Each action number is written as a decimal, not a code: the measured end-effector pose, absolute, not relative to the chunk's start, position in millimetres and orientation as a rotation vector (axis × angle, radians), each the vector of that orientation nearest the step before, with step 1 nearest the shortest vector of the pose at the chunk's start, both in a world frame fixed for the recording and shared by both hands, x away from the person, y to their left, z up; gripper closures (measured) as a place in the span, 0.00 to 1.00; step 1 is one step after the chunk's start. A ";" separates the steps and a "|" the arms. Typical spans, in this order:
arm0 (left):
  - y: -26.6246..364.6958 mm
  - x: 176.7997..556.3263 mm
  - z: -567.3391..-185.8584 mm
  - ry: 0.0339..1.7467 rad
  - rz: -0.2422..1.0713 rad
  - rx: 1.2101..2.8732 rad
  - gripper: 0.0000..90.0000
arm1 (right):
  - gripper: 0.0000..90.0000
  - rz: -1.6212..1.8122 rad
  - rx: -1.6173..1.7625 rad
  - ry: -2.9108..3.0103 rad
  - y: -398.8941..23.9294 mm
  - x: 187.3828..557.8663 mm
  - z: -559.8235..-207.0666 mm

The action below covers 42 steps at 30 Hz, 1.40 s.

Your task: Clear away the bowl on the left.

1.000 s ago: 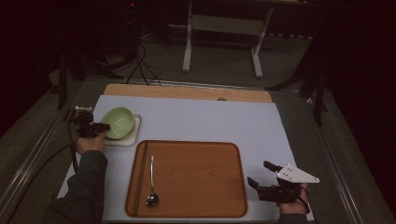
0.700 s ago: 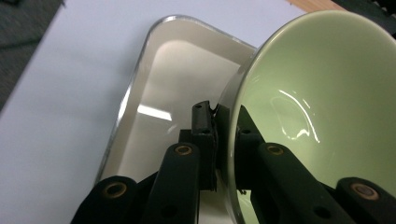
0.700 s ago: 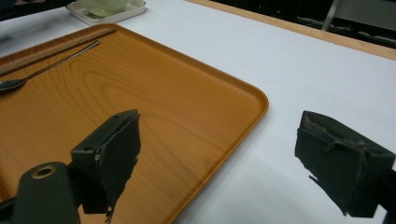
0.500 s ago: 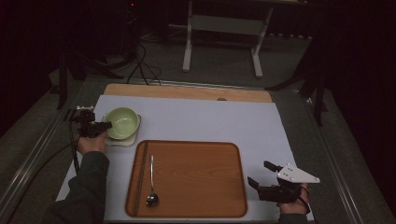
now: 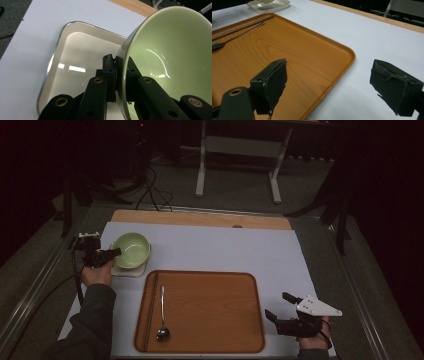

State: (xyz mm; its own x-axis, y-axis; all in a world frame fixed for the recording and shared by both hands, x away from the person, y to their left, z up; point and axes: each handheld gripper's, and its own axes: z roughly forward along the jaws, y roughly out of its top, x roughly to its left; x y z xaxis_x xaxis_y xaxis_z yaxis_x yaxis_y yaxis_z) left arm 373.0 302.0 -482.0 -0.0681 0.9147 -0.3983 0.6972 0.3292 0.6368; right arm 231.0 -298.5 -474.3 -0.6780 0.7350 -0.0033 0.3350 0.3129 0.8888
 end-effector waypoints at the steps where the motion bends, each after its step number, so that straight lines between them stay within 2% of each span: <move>1: 301.1 372.3 -481.1 1.820 0.358 1.435 0.94 | 0.15 1.325 0.951 2.174 -298.6 230.9 -474.2; 42: 257.3 339.5 -438.5 1.544 0.316 1.574 0.93 | 0.15 1.330 0.937 2.173 -296.3 231.7 -473.0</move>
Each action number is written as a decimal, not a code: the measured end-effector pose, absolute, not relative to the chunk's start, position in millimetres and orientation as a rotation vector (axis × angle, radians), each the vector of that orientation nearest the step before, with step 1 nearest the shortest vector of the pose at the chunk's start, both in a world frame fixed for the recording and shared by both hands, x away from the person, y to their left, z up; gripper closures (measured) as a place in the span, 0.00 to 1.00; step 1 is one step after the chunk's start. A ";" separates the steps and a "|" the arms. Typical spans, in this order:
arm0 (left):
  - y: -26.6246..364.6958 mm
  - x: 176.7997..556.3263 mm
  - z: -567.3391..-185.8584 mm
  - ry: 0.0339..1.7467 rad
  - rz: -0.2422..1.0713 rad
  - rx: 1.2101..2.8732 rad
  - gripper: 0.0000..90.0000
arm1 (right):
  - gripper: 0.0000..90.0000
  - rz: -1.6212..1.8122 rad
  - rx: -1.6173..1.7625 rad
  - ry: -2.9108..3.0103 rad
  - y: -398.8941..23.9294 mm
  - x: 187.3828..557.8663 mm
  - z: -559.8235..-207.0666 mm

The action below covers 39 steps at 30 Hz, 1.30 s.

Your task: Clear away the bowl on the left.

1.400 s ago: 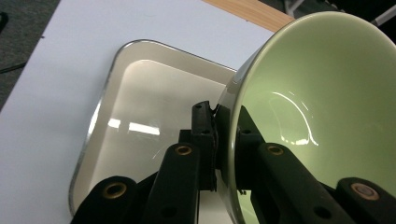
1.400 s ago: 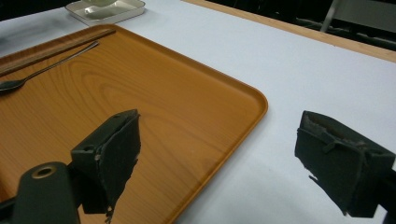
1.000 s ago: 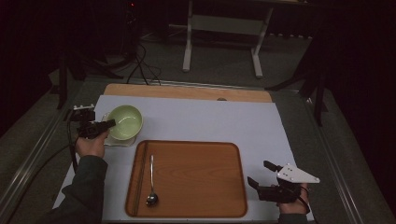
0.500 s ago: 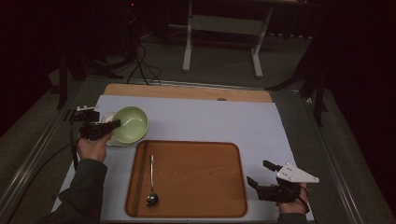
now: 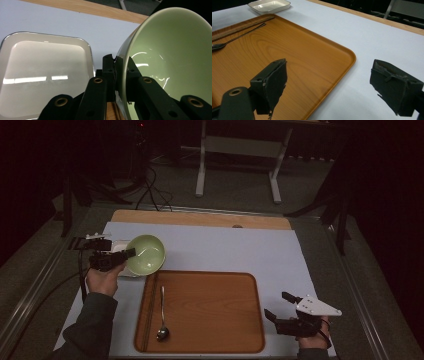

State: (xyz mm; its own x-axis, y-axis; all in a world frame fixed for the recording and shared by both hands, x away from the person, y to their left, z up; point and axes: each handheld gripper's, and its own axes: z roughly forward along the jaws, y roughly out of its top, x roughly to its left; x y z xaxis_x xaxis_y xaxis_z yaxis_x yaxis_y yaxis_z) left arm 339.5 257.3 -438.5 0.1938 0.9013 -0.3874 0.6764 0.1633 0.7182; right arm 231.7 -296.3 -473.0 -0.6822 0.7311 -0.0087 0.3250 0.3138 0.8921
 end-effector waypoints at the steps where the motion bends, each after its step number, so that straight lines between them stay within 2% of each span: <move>1: 257.3 339.5 -438.5 1.544 0.316 1.574 0.93 | 0.15 1.330 0.937 2.173 -296.3 231.7 -473.0; 22: 228.8 325.6 -429.2 1.447 0.269 1.652 0.93 | 0.15 1.332 0.937 2.171 -296.5 231.9 -472.9; 39: 201.1 315.4 -446.0 1.418 0.213 1.748 0.93 | 0.15 1.332 0.934 2.169 -297.0 231.8 -472.6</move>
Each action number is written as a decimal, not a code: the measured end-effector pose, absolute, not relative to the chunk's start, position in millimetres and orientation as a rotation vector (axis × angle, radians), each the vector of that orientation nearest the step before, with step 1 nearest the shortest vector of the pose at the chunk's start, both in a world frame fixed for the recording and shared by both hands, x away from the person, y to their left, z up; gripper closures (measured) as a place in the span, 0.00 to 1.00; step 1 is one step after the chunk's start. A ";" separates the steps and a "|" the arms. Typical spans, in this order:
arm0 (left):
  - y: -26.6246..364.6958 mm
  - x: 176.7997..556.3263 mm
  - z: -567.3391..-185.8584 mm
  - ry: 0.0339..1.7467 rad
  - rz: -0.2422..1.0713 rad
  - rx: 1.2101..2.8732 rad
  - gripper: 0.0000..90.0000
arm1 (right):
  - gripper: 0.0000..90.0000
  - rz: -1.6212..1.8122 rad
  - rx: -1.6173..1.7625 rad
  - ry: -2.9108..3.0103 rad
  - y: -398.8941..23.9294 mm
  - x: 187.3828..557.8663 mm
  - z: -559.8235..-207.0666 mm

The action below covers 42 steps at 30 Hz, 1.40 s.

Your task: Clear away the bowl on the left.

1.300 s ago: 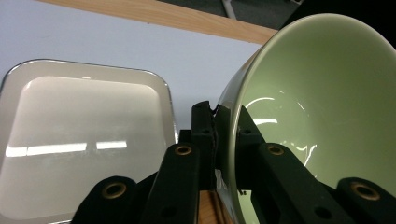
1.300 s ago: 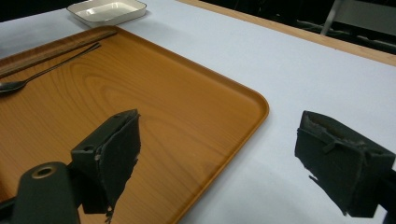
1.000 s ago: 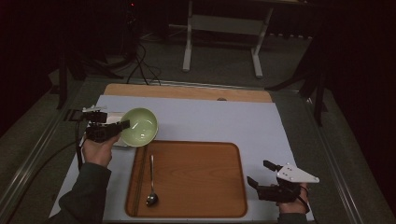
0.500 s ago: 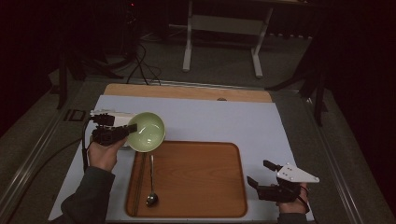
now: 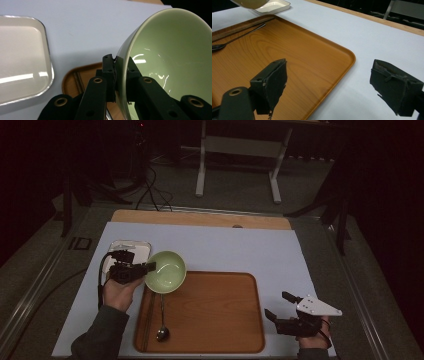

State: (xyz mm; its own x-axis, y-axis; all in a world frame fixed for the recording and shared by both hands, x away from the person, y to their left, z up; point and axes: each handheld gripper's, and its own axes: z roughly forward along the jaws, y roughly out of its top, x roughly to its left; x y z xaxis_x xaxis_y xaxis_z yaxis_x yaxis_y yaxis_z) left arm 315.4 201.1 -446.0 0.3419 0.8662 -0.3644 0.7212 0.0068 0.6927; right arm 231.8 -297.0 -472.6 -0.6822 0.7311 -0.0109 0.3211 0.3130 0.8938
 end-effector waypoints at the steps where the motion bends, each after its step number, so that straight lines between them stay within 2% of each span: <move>1: 199.5 314.9 -447.7 1.418 0.209 1.757 0.93 | 0.15 1.332 0.935 2.168 -297.2 231.8 -472.6; 20: 166.2 296.7 -485.6 1.416 0.106 1.881 0.93 | 0.15 1.330 0.935 2.169 -297.4 231.7 -472.3; 30: 156.8 283.0 -504.3 1.430 0.014 1.869 0.92 | 0.15 1.330 0.936 2.168 -297.4 231.7 -472.3; 42: 150.0 282.9 -504.9 1.393 0.078 1.883 0.87 | 0.15 1.329 0.936 2.169 -297.3 231.7 -472.4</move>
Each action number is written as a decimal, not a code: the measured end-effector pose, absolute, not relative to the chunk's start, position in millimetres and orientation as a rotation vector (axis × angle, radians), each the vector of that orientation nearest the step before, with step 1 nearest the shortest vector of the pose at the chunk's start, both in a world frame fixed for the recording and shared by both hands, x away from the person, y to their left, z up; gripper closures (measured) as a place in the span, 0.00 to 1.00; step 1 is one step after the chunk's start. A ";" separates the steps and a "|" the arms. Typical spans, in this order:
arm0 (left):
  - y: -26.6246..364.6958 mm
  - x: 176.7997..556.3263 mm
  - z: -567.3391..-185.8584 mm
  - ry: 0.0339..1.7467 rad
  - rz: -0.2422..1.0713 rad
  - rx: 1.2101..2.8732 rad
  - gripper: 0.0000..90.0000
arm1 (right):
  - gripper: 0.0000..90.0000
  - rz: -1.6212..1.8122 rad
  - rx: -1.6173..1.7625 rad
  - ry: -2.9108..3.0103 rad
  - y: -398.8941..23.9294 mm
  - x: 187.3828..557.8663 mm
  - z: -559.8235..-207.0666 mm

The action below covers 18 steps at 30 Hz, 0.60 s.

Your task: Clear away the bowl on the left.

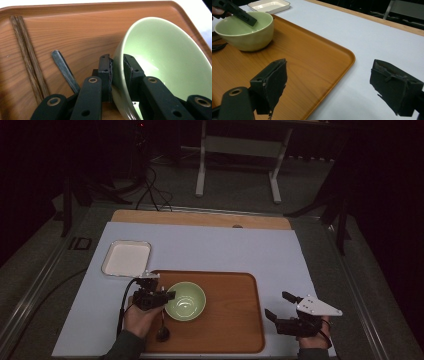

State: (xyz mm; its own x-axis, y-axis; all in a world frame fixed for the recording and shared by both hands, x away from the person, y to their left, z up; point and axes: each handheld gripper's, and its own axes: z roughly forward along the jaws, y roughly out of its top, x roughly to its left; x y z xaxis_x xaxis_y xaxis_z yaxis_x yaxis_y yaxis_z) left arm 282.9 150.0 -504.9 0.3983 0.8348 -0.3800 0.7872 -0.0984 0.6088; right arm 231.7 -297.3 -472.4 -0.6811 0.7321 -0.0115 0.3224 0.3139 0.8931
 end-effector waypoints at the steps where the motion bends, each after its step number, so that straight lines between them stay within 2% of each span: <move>1: 150.6 283.1 -505.3 1.392 0.069 1.877 0.86 | 0.15 1.328 0.934 2.170 -297.3 231.9 -472.5; 9: 151.8 279.6 -505.6 1.331 0.080 1.888 0.68 | 0.15 1.329 0.939 2.169 -297.3 231.6 -472.4; 11: 154.0 280.0 -503.9 1.328 0.097 1.915 0.67 | 0.15 1.329 0.939 2.169 -297.5 231.6 -472.2; 12: 155.8 279.6 -501.9 1.325 0.112 1.916 0.62 | 0.15 1.331 0.939 2.168 -297.5 231.5 -472.1; 18: 165.7 277.4 -491.6 1.300 0.172 1.907 0.58 | 0.15 1.334 0.940 2.164 -298.0 230.9 -471.4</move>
State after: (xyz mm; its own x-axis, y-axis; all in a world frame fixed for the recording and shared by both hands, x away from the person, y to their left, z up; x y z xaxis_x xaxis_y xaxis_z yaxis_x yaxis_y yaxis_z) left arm 277.4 165.7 -491.6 0.4616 0.8309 -0.3107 0.7215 -0.1479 0.6764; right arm 230.9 -298.0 -471.4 -0.6787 0.7343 -0.0081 0.3229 0.3083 0.8948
